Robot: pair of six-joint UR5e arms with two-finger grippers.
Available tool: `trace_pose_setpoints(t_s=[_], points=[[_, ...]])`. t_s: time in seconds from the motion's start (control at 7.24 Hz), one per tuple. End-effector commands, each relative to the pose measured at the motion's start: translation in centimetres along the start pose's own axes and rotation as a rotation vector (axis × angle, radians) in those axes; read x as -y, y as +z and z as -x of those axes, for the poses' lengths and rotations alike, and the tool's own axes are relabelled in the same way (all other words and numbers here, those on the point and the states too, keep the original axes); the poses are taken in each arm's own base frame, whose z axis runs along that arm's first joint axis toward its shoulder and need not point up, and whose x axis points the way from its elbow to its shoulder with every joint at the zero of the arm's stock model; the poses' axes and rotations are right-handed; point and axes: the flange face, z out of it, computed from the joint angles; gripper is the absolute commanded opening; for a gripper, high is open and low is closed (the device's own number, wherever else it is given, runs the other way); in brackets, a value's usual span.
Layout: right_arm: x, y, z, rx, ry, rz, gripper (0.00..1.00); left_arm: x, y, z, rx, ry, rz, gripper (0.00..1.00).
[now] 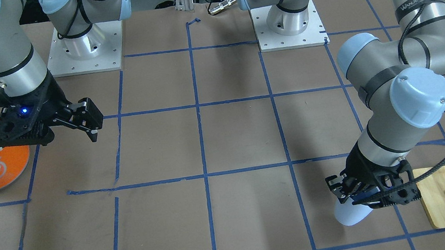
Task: Flip cup
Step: 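Rotate the cup upright with the left gripper and set it down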
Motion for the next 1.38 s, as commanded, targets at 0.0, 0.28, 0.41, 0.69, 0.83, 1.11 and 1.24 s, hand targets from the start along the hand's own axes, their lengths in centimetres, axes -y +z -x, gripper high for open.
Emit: trace_pose_setpoints(t_s=[0.0, 0.28, 0.41, 0.69, 0.83, 1.11, 1.24], points=[[0.0, -0.1, 0.0, -0.001, -0.001, -0.001, 1.00, -0.9, 1.4, 0.8, 0.111, 0.115, 0.066, 0.00], [-0.1, 0.1, 0.0, -0.002, 0.002, 0.008, 1.00, -1.4, 2.4, 1.1, 0.117, 0.135, 0.090, 0.00], [-0.1, 0.1, 0.0, -0.002, 0.002, 0.008, 1.00, -2.0, 3.3, 1.1, 0.117, 0.154, 0.110, 0.23], [-0.1, 0.1, 0.0, -0.002, 0.001, 0.007, 1.00, -2.1, 3.1, 1.1, 0.118, 0.151, 0.108, 1.00], [0.0, 0.1, 0.0, -0.001, 0.001, 0.005, 1.00, -2.1, 2.4, 1.1, 0.118, 0.137, 0.097, 1.00], [-0.1, 0.1, 0.0, -0.002, -0.002, 0.007, 1.00, -2.2, -3.5, 0.2, 0.116, 0.118, 0.044, 1.00], [-0.1, 0.0, 0.0, -0.001, -0.002, 0.004, 1.00, -3.0, -7.9, -0.5, 0.112, 0.121, 0.042, 1.00]])
